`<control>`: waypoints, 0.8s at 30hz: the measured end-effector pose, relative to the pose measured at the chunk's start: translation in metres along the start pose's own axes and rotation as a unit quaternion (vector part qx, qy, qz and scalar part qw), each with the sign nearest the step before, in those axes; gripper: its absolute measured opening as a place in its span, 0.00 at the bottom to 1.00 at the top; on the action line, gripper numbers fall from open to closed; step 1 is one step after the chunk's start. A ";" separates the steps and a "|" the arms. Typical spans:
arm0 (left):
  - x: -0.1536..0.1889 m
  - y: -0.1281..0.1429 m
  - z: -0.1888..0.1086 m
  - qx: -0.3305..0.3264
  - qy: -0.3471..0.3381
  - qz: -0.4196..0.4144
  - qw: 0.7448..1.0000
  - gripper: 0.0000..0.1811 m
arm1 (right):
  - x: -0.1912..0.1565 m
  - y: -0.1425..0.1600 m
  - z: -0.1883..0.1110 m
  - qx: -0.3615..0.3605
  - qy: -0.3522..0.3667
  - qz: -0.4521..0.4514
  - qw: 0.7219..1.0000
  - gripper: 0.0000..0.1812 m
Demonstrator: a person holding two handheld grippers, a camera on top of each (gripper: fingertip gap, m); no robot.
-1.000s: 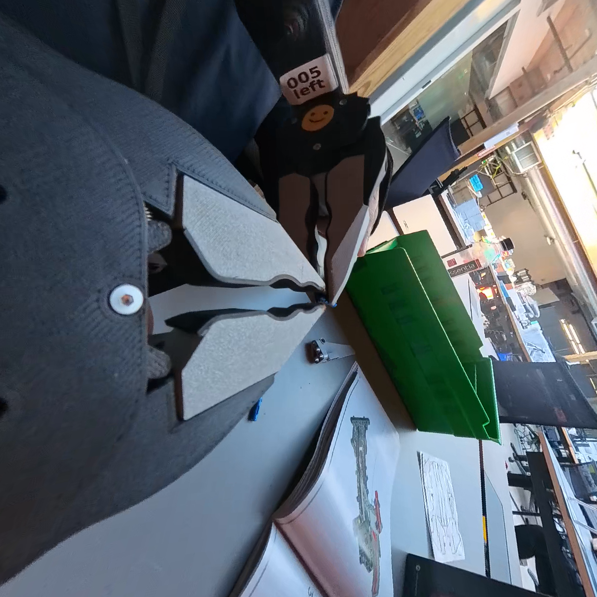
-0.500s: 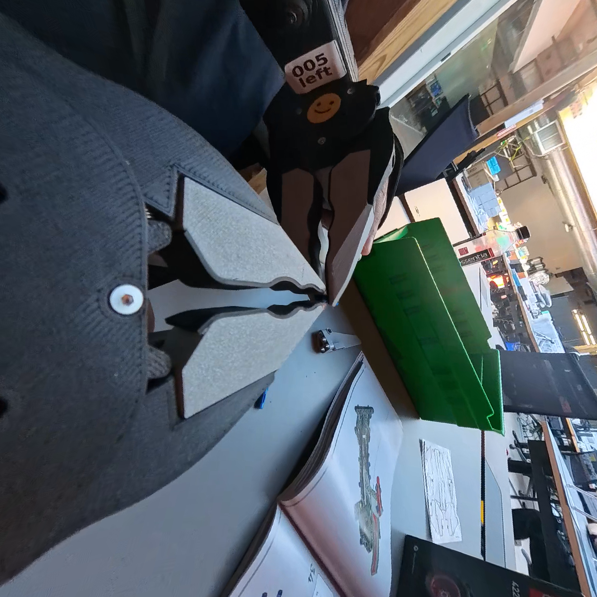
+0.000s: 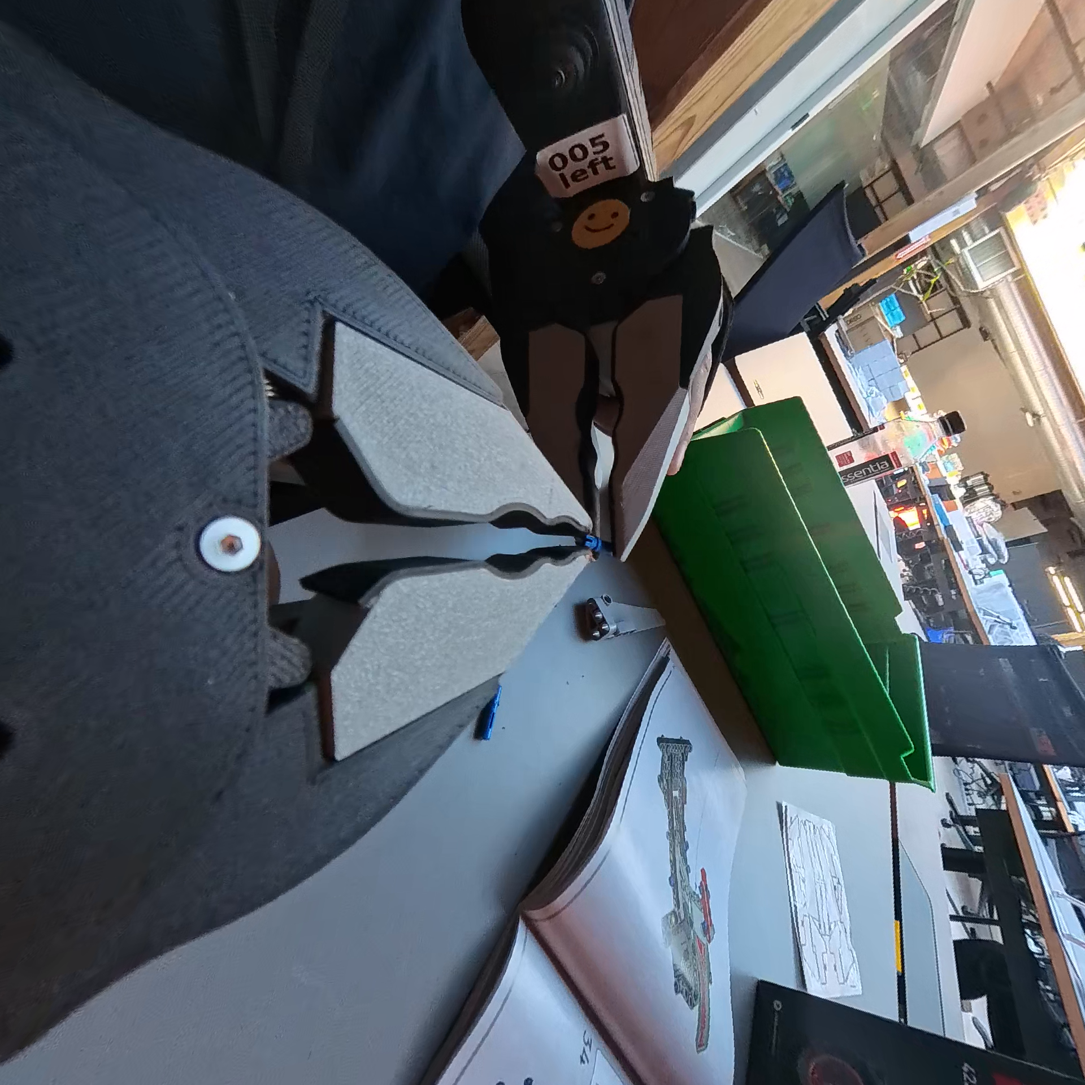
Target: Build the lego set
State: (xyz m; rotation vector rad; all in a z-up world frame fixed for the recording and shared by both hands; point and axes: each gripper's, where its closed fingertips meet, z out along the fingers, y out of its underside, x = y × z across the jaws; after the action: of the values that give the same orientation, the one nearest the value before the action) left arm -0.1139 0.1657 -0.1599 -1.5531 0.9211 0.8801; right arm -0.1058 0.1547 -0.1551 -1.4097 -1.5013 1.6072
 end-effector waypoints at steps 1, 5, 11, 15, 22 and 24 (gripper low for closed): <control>0.000 0.001 0.000 -0.001 0.001 0.000 1.000 0.02 | 0.000 0.000 0.000 -0.001 -0.001 0.000 1.000 0.00; 0.005 0.003 -0.001 -0.008 0.014 0.011 1.000 0.01 | 0.000 0.002 0.000 -0.004 0.002 -0.009 1.000 0.00; 0.011 0.007 0.001 -0.020 0.015 0.054 0.998 0.01 | 0.004 0.011 0.006 -0.032 0.035 -0.053 0.997 0.04; 0.015 0.005 0.002 -0.019 0.015 0.066 0.998 0.01 | 0.006 0.015 0.008 -0.043 0.052 -0.078 0.995 0.01; 0.019 0.004 0.001 -0.005 0.015 0.049 0.999 0.01 | 0.006 0.018 0.006 -0.056 0.053 -0.095 0.992 0.01; 0.019 0.004 0.000 -0.005 0.018 0.048 0.999 0.01 | 0.006 0.019 0.006 -0.057 0.049 -0.098 0.992 0.01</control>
State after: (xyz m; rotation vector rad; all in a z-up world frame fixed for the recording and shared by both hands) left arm -0.1092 0.1634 -0.1792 -1.5479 1.0253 0.9297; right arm -0.1081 0.1527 -0.1754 -1.3345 -1.6399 1.3350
